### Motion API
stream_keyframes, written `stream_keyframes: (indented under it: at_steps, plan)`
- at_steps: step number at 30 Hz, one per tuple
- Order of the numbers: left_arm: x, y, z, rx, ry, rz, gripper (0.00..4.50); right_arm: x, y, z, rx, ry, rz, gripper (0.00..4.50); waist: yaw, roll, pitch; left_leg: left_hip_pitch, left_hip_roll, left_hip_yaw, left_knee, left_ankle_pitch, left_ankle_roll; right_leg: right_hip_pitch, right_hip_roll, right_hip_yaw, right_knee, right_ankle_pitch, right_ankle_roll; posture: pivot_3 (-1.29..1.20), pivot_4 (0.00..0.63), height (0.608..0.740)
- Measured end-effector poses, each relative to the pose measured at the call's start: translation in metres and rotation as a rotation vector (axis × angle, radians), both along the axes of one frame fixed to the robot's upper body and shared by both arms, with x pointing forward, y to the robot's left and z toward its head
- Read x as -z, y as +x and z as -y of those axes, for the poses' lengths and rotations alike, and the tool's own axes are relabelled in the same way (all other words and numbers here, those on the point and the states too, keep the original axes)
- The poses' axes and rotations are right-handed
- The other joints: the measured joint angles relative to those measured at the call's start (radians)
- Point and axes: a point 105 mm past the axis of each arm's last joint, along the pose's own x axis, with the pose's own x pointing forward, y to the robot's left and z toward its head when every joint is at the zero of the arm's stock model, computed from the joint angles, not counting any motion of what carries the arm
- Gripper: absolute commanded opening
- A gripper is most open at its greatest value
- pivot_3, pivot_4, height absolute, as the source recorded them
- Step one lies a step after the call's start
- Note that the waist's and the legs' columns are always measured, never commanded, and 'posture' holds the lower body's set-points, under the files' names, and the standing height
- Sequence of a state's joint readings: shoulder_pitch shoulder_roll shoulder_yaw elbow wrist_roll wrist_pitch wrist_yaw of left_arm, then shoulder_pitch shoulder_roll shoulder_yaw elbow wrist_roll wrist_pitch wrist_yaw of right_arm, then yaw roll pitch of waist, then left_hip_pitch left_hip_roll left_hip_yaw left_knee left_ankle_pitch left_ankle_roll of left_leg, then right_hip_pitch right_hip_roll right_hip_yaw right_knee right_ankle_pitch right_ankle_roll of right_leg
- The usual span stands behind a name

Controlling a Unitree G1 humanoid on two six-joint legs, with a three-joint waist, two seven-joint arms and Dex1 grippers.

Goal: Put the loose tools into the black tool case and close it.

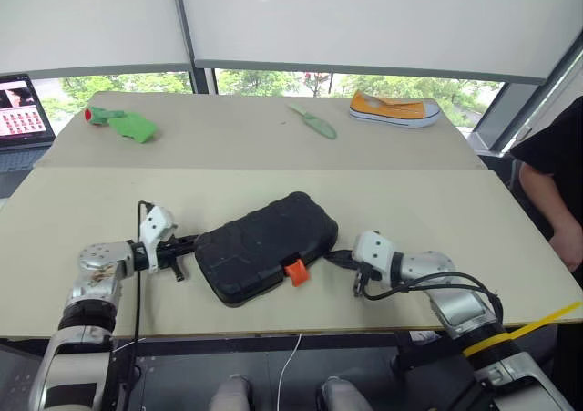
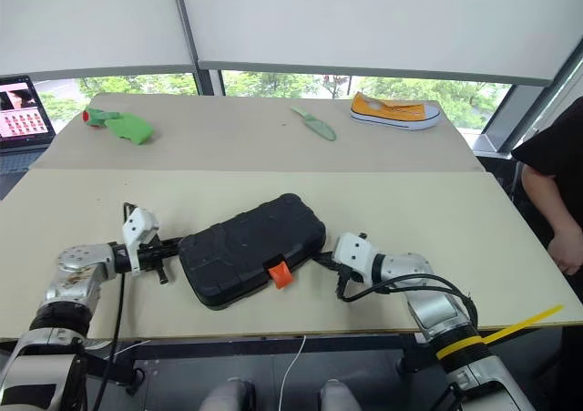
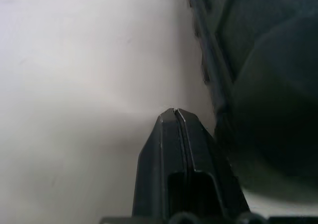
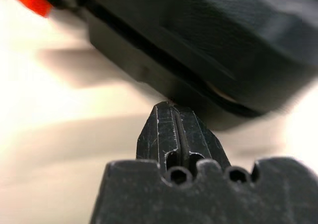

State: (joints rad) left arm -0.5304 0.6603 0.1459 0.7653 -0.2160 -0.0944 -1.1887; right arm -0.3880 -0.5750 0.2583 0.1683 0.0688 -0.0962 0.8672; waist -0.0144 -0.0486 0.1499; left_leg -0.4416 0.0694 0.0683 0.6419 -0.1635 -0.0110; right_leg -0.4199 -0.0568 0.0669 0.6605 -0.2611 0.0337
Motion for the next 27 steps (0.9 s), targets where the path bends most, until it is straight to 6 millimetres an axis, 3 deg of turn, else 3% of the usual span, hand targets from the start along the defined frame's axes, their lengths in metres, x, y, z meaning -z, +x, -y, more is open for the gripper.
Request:
stream_keyframes:
  at_steps: [4, 6, 9, 12, 15, 20, 27]
  plan:
    - [-0.048, -0.001, -0.023, -0.057, -0.076, 0.104, 0.04, 0.002, -0.014, 0.021, 0.005, 0.036, -0.021, 0.0, 0.009, -0.001, 0.0, 0.0, 0.0, 0.0, 0.0, 0.0, 0.0, 0.001, -0.001, 0.0, 0.0, 0.0, 0.0, 0.0, 0.15, 0.74]
    - [-0.072, -0.006, 0.002, 0.071, -0.094, 0.127, 0.04, -0.006, -0.026, 0.026, 0.017, 0.138, -0.027, 0.0, 0.021, -0.001, 0.0, 0.0, -0.001, 0.0, 0.0, 0.0, 0.0, 0.001, -0.002, -0.001, 0.0, -0.001, 0.0, 0.0, 0.15, 0.74]
    - [-0.094, -0.014, 0.076, 0.351, -0.084, 0.145, 0.04, -0.021, -0.044, 0.021, -0.032, 0.219, -0.019, 0.0, 0.029, 0.0, 0.0, 0.001, -0.002, 0.0, 0.002, 0.0, 0.0, 0.005, -0.002, 0.0, -0.001, -0.001, 0.001, 0.0, 0.15, 0.74]
    - [-0.081, -0.023, 0.132, 0.503, -0.079, 0.106, 0.04, -0.027, -0.054, 0.011, -0.075, 0.235, -0.019, 0.0, 0.015, 0.0, 0.0, 0.004, -0.001, 0.0, 0.003, 0.0, 0.0, 0.008, -0.001, 0.001, -0.003, -0.001, 0.001, 0.0, 0.15, 0.74]
    - [-0.043, -0.023, 0.162, 0.536, 0.036, 0.021, 0.04, -0.025, -0.059, -0.004, -0.117, 0.244, -0.044, 0.0, -0.007, 0.0, 0.0, 0.006, -0.001, -0.004, 0.002, 0.0, 0.0, 0.008, 0.003, 0.002, -0.003, -0.001, 0.0, 0.0, 0.15, 0.74]
    - [-0.03, -0.018, 0.17, 0.498, 0.167, 0.018, 0.04, -0.016, -0.061, -0.033, -0.189, 0.204, -0.067, 0.0, -0.003, 0.008, -0.004, 0.018, -0.001, -0.005, 0.0, 0.0, 0.0, 0.02, 0.002, 0.001, -0.004, -0.007, 0.006, 0.0, 0.15, 0.74]
    - [-0.027, -0.019, 0.169, 0.455, 0.157, 0.018, 0.04, 0.005, -0.051, -0.045, -0.177, 0.147, -0.111, 0.0, -0.002, 0.011, -0.008, 0.022, -0.001, -0.004, -0.001, -0.001, -0.001, 0.024, 0.002, 0.001, -0.004, -0.011, 0.001, 0.0, 0.15, 0.74]
